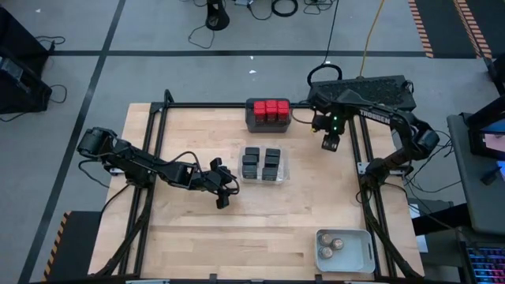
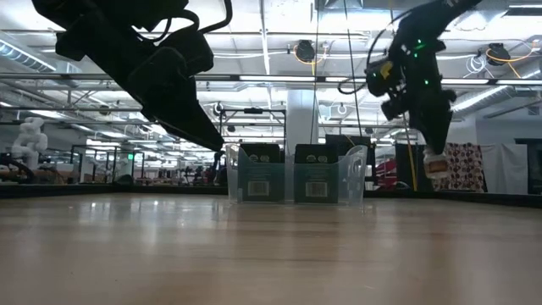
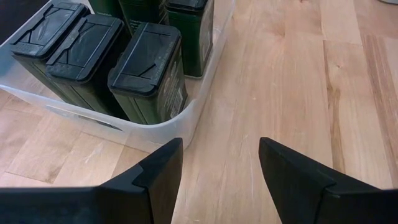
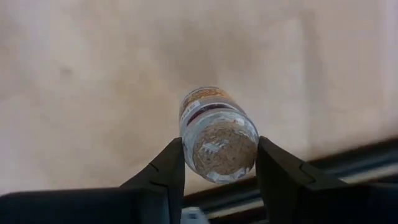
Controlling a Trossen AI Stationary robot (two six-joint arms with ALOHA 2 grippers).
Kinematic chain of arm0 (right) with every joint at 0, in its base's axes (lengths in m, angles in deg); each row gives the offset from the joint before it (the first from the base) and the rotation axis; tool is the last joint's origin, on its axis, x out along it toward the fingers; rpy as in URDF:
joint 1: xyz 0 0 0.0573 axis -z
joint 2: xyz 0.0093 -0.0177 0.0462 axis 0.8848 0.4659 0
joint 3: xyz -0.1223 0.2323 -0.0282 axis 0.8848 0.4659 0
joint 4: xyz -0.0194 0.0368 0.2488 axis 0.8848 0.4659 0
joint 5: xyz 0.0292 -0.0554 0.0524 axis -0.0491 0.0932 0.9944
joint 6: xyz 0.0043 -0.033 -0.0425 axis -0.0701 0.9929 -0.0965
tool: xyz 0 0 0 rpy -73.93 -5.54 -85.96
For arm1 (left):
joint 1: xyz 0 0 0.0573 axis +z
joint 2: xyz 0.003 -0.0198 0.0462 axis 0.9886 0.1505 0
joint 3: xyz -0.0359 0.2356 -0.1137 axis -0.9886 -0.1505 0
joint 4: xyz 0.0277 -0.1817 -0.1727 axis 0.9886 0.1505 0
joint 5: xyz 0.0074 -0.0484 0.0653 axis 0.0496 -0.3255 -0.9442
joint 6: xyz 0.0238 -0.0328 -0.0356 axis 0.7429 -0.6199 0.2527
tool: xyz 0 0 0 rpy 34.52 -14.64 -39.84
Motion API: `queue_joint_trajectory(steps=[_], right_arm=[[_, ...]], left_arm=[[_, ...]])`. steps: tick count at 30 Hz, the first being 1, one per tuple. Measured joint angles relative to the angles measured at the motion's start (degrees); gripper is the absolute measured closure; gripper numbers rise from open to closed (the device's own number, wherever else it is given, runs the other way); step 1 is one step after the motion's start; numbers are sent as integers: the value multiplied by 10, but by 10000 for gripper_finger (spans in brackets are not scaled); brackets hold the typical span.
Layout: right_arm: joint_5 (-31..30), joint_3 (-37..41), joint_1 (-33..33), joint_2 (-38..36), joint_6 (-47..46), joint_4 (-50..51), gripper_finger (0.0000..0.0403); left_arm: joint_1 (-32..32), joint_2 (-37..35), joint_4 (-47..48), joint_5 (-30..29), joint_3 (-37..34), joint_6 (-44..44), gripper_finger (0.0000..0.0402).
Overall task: Sort spices by type
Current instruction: Put the brown seasoning into the white bin
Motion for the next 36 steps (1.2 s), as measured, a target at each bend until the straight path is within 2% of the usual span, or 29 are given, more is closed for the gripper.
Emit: queue_joint_trajectory(steps=[3, 10, 20, 31, 36], right_arm=[[33, -10, -43, -7, -26, 12, 267], [45, -11, -180, -54, -114, 32, 268], [46, -11, -442, -144, -373, 84, 271], [47, -11, -653, -150, -587, 64, 270], [71, -11, -734, -150, -680, 22, 276]], left_arm=[[0, 0, 0, 0, 0, 0, 185], [0, 0, 0, 0, 0, 0, 185], [0, 0, -3, 0, 0, 0, 185], [0, 0, -4, 0, 0, -15, 185], [-4, 0, -4, 0, 0, -16, 185]])
